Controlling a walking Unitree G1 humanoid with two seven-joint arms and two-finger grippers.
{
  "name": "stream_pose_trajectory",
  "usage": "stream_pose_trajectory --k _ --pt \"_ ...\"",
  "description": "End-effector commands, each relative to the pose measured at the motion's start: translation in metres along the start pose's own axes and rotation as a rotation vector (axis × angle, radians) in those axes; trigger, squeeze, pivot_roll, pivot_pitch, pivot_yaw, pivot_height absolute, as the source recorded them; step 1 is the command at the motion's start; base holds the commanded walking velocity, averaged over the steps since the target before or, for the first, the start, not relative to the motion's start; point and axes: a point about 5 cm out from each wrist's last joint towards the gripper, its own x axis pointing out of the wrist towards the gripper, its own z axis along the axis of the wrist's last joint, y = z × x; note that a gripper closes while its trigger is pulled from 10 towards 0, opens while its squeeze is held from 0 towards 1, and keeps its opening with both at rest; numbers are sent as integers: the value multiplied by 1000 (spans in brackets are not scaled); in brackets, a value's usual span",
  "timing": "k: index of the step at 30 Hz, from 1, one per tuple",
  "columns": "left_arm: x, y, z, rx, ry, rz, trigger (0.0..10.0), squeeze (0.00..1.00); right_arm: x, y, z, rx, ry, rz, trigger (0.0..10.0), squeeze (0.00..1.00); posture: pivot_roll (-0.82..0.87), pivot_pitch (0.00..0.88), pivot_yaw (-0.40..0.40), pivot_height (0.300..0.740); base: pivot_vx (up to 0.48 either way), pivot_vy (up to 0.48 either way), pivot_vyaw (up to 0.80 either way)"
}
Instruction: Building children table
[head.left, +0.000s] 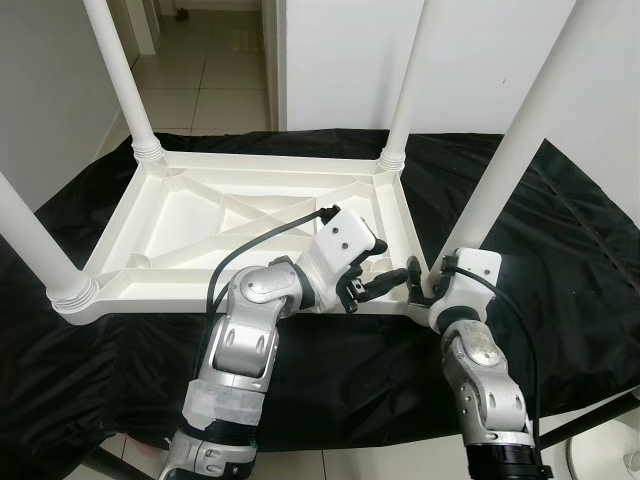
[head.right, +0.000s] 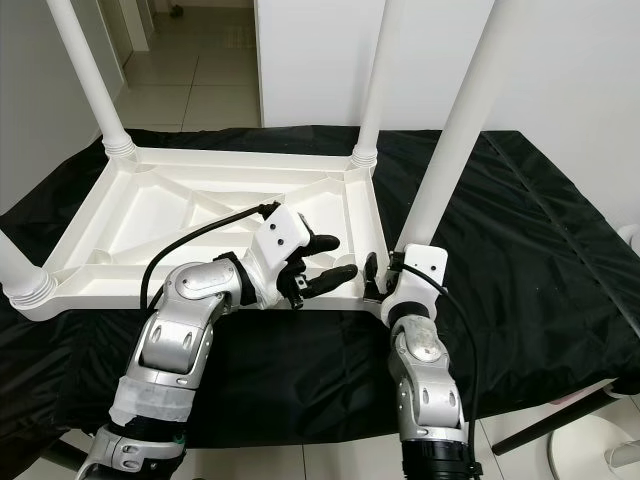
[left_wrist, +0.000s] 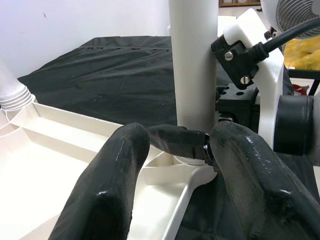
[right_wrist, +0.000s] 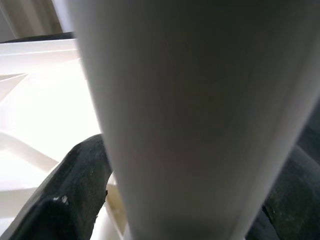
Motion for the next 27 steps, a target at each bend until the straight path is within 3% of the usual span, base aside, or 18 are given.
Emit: stream_pose_trajectory --k 1,4,6,11,27 --pt "-3 11 -3 10 22 239 10000 0 3 1 -3 4 19 49 10000 0 -15 0 -33 740 0 0 0" --pt "-4 11 -3 17 27 237 10000 0 6 -1 -4 -29 23 171 10000 0 -16 0 -28 740 0 0 0" --pt "-4 11 -3 17 27 237 10000 0 6 -1 -4 -29 23 171 10000 0 -16 0 -28 740 0 0 0" --pt "0 14 -2 27 25 229 10000 0 12 -4 -4 -123 14 400 10000 0 -36 0 -1 740 0 0 0" --pt "5 14 3 40 11 220 10000 0 29 -8 8 -262 24 679 10000 0 -25 0 -10 740 0 0 0"
